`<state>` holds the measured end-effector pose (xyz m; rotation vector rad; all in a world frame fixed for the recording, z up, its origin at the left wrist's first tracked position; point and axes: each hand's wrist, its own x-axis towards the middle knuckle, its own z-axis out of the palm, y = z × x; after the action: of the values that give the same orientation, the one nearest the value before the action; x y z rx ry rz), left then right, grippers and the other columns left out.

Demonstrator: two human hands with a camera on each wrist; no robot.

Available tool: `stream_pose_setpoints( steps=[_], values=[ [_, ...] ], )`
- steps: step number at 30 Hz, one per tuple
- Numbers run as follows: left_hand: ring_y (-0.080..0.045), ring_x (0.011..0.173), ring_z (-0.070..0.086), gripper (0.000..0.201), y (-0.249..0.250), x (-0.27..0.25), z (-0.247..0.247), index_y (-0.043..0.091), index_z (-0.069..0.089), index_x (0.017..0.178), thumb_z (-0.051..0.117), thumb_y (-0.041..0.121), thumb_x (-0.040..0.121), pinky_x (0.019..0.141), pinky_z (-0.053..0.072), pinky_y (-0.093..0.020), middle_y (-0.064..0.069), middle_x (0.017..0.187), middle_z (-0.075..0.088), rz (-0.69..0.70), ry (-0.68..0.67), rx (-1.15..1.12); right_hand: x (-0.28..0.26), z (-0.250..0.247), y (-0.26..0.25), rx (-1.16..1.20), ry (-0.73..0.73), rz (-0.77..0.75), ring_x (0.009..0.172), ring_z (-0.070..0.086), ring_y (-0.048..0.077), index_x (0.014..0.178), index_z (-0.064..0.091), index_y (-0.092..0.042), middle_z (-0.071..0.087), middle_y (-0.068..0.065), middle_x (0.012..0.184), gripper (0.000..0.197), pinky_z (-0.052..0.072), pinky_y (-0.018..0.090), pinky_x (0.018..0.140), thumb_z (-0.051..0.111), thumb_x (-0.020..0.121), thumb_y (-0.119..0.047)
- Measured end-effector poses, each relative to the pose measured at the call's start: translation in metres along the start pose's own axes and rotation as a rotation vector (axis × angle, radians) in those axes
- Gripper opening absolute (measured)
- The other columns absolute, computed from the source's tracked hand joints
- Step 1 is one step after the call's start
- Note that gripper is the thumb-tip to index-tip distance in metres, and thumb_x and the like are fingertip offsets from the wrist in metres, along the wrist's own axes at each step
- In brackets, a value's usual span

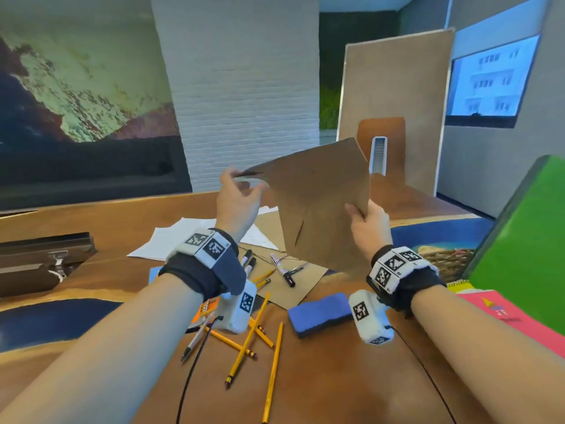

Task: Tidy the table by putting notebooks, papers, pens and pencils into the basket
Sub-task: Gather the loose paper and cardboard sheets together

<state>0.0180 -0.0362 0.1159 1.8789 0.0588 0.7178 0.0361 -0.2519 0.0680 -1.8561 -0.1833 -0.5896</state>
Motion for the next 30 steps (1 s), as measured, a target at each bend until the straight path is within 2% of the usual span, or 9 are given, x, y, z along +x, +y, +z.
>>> stream_pose_setpoints(
  steps=[2,4,7,11,14,17,19,24,30],
  values=[
    [-0.020,0.114,0.049,0.071,-0.011,0.000,0.004,0.013,0.028,0.141,0.068,0.030,0.086,0.094,0.042,-0.032,-0.008,0.130,0.048,-0.046,0.014,0.063,0.003,-0.014,0.000,0.025,0.044,0.023,0.085,0.054,0.021,0.109,0.061,-0.009,0.063,0.009,0.096,0.020,0.039,0.023,0.073,0.047,0.097,-0.016],
    [-0.024,0.127,0.043,0.081,-0.018,0.000,0.010,0.011,0.025,0.144,0.072,0.033,0.082,0.100,0.038,-0.035,-0.010,0.141,0.041,-0.111,-0.055,0.088,0.005,-0.027,0.000,0.031,0.070,0.039,0.093,0.059,0.027,0.111,0.061,-0.005,0.065,0.013,0.102,0.022,0.044,0.029,0.081,0.049,0.097,-0.017],
    [-0.025,0.133,0.038,0.077,-0.024,0.000,0.026,0.014,0.030,0.144,0.070,0.039,0.082,0.099,0.036,-0.034,-0.008,0.147,0.036,-0.162,-0.242,0.057,0.005,-0.048,-0.001,0.067,0.098,0.050,0.099,0.058,0.021,0.116,0.060,-0.006,0.061,0.001,0.100,0.026,0.044,0.028,0.087,0.050,0.096,-0.018],
    [-0.018,0.117,0.051,0.040,-0.006,-0.002,0.055,0.013,0.054,0.127,0.062,0.028,0.091,0.087,0.038,-0.029,0.001,0.123,0.057,-0.049,-0.392,-0.117,-0.003,-0.075,0.000,0.089,0.156,0.020,0.098,0.056,0.013,0.117,0.061,-0.004,0.060,-0.002,0.102,0.026,0.044,0.027,0.091,0.053,0.095,-0.016],
    [-0.018,0.103,0.057,0.019,0.016,-0.003,0.088,0.015,0.061,0.113,0.056,0.017,0.095,0.087,0.044,-0.034,0.001,0.108,0.063,-0.030,-0.420,-0.206,-0.006,-0.099,0.004,0.102,0.204,0.017,0.096,0.060,0.014,0.112,0.063,-0.005,0.065,0.002,0.102,0.023,0.048,0.029,0.089,0.056,0.093,-0.015],
    [-0.015,0.088,0.060,0.023,0.035,-0.006,0.127,0.009,0.060,0.118,0.051,0.009,0.096,0.078,0.050,-0.032,-0.001,0.101,0.065,-0.023,-0.478,-0.291,-0.004,-0.129,0.011,0.080,0.272,0.036,0.093,0.063,0.018,0.108,0.065,-0.004,0.068,0.009,0.103,0.021,0.051,0.033,0.087,0.061,0.090,-0.013],
    [-0.016,0.088,0.059,0.025,0.046,-0.010,0.154,0.007,0.057,0.121,0.048,0.005,0.097,0.074,0.049,-0.029,-0.001,0.100,0.064,-0.027,-0.524,-0.321,-0.002,-0.151,0.015,0.065,0.325,0.064,0.093,0.066,0.024,0.106,0.066,-0.003,0.069,0.013,0.103,0.022,0.053,0.041,0.088,0.065,0.086,-0.011],
    [-0.019,0.100,0.055,0.027,0.068,-0.025,0.210,0.005,0.053,0.124,0.044,0.002,0.098,0.087,0.045,-0.032,-0.009,0.115,0.060,-0.048,-0.613,-0.372,-0.002,-0.198,0.025,0.024,0.410,0.117,0.090,0.065,0.021,0.104,0.067,-0.005,0.068,0.009,0.097,0.027,0.053,0.042,0.089,0.072,0.077,-0.004],
    [-0.020,0.107,0.056,0.031,0.085,-0.040,0.273,0.006,0.052,0.128,0.045,0.005,0.098,0.096,0.045,-0.034,-0.006,0.123,0.060,-0.041,-0.717,-0.370,-0.013,-0.250,0.044,-0.070,0.464,0.175,0.091,0.067,0.024,0.103,0.069,-0.008,0.069,0.008,0.096,0.031,0.053,0.044,0.088,0.076,0.073,-0.006]
  ],
)
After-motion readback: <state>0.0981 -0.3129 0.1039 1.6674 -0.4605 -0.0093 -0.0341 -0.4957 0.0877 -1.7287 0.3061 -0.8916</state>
